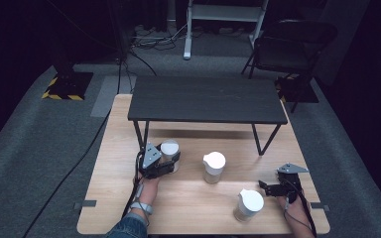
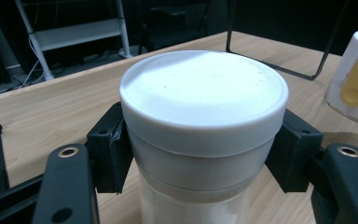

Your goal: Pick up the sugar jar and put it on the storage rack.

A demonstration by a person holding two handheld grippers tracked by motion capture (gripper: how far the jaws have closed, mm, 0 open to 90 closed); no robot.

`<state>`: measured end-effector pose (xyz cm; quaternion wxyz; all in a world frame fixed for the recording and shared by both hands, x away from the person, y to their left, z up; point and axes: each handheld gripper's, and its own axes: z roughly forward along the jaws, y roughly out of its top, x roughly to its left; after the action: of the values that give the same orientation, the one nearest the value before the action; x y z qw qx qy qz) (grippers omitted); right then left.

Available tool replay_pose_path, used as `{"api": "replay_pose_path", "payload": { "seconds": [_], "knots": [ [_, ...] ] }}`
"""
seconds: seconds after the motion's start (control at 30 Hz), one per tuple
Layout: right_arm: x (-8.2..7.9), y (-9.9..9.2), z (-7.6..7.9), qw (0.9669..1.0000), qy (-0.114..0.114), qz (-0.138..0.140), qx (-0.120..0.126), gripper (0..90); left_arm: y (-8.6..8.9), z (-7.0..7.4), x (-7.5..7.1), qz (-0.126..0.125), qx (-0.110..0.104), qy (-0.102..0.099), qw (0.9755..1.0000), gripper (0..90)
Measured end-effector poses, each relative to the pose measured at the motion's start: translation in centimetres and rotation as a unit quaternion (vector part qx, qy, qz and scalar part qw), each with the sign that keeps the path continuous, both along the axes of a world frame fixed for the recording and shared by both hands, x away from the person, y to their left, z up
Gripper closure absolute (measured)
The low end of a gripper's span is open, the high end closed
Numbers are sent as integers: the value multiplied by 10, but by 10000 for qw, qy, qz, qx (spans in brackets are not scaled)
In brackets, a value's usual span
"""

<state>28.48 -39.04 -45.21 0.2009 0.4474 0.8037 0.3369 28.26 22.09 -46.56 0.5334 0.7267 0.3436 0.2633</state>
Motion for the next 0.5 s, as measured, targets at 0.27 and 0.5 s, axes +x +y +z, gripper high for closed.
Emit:
{"api": "replay_pose_path", "payload": {
  "seconds": [0.27,0.5],
  "knots": [
    [0,0,0,10000,0,0,0,16,-8,14,-2,-46,167,94,9998,337],
    [0,0,0,10000,0,2,1,16,-14,32,-3,37,166,95,9998,337]
  ]
}}
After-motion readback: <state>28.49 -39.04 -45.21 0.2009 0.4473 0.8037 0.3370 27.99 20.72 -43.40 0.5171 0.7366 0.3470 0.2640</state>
